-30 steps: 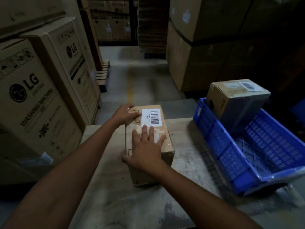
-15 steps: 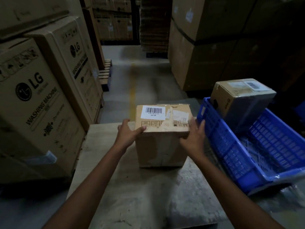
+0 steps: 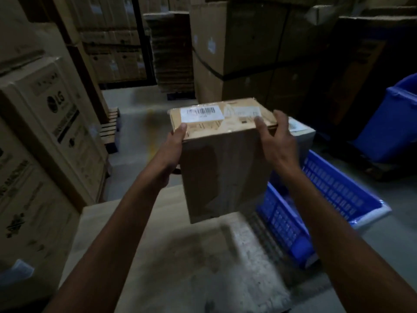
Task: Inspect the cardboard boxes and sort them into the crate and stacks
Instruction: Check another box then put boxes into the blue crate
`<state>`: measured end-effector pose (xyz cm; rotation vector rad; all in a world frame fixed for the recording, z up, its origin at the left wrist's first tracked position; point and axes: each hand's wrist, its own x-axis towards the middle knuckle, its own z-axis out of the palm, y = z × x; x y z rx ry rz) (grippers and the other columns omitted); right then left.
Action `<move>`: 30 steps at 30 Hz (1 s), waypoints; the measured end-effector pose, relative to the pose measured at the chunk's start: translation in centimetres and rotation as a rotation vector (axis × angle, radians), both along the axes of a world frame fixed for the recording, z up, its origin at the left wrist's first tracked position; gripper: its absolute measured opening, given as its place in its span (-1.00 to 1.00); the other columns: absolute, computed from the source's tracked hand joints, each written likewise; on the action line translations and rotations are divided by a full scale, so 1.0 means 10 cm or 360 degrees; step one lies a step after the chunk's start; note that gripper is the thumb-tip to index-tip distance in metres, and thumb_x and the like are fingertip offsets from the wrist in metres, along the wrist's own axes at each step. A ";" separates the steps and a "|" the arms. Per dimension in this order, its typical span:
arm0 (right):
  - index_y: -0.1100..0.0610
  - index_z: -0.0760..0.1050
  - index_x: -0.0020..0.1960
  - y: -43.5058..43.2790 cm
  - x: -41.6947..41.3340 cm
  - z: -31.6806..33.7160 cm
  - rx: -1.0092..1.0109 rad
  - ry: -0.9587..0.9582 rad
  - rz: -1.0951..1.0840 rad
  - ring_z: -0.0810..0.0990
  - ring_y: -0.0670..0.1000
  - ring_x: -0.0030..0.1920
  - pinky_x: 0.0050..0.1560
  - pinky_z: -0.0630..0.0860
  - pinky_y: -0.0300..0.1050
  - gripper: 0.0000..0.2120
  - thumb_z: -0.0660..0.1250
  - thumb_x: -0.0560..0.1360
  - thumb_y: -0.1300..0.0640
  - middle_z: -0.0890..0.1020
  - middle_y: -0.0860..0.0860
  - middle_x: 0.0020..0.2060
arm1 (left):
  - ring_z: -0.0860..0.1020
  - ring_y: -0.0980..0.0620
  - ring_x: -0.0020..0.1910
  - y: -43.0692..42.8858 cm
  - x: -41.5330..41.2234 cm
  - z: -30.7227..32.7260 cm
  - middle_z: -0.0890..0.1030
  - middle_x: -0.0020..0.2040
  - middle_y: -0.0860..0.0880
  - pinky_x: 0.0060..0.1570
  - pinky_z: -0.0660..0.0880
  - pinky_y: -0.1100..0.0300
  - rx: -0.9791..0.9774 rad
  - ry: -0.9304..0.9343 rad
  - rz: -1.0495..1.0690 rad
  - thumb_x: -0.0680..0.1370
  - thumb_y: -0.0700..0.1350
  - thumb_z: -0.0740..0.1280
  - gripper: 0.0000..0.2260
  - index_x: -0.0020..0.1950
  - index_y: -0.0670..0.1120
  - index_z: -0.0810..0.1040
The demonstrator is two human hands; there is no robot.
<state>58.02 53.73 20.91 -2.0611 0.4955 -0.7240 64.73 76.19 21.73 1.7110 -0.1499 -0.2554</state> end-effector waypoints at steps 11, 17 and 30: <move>-0.07 0.21 0.54 -1.83 -0.42 0.58 -0.0136 -0.0078 -0.0319 0.51 0.22 0.31 0.27 0.48 0.17 -0.36 0.12 0.58 -0.39 0.48 0.17 0.38 | 0.57 -0.06 -0.03 -1.91 -0.33 0.59 0.58 -0.02 -0.05 0.04 0.51 0.03 -0.0002 0.0019 -0.0148 0.62 0.33 0.07 -0.49 0.37 0.02 0.44; -0.05 0.21 0.55 -2.86 -0.55 0.39 -0.0103 -0.0022 -0.0293 0.52 0.20 0.28 0.10 0.46 0.01 -0.37 0.13 0.60 -0.36 0.49 0.16 0.36 | 0.57 -0.04 -0.11 -2.95 -0.49 0.36 0.62 0.01 -0.09 -0.08 0.49 0.10 -0.0062 0.0092 -0.0122 0.65 0.25 0.10 -0.59 0.29 0.00 0.48; 0.02 0.29 0.32 -3.76 -0.23 -0.90 0.0620 0.0349 0.0065 0.56 0.11 0.11 -0.02 0.60 0.08 -0.52 0.44 0.51 0.05 0.53 0.07 0.20 | 0.57 -0.10 0.20 -3.70 -0.41 -0.84 0.55 0.34 -0.12 -0.03 0.53 0.12 0.0047 0.0212 0.0042 0.65 -0.17 0.12 -0.61 0.50 -0.07 0.29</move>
